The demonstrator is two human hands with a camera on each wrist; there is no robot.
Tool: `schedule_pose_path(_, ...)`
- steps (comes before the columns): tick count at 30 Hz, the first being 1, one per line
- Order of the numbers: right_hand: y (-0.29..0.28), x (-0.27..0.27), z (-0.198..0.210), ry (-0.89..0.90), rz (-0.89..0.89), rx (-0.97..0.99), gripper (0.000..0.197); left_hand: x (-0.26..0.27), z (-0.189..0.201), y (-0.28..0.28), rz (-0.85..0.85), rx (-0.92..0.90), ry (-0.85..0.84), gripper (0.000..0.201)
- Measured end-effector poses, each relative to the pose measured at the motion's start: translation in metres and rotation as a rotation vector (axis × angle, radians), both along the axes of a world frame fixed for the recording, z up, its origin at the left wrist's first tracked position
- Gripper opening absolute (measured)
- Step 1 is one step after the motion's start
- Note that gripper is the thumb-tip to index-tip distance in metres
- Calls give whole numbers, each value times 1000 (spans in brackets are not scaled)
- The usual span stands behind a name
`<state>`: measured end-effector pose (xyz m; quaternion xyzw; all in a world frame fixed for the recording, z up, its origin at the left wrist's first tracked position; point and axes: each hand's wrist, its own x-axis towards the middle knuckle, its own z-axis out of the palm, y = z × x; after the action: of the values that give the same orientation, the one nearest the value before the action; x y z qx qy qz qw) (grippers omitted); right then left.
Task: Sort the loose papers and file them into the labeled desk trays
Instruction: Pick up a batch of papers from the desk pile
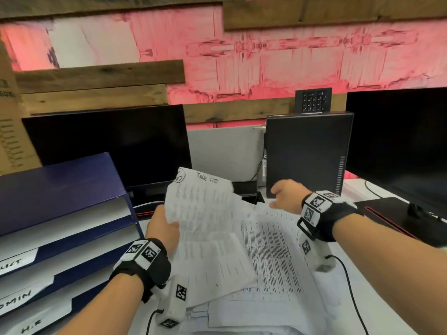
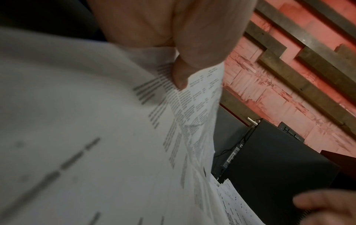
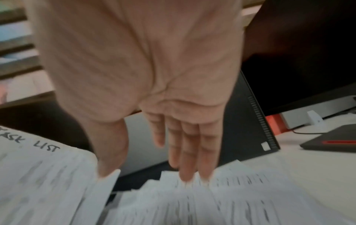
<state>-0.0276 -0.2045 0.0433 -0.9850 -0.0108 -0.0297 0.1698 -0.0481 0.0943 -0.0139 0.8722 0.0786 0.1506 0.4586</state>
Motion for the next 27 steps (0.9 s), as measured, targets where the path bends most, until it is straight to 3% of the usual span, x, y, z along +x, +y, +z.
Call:
schedule_pose_path(5,-2,-9,-51,411,-40,-146,77,2,-4,1,20,-13,24,32)
schedule_pose_path(12,-3,9,-100,426,-149,-127,115,-2,-4,4,24,-79,44,36)
schedule_pose_path(14,-6,9,-102,377,-165,-106,105,-4,-3,2,16,-108,47,38)
schedule_pose_path(20,-12,2,-80,187,-151,-69,30,-10,-1,2,-15,-131,55,36)
schedule_pose_path(27,-32,-14,-38,-99,-146,390,5,-24,5,7,-102,-143,27,36)
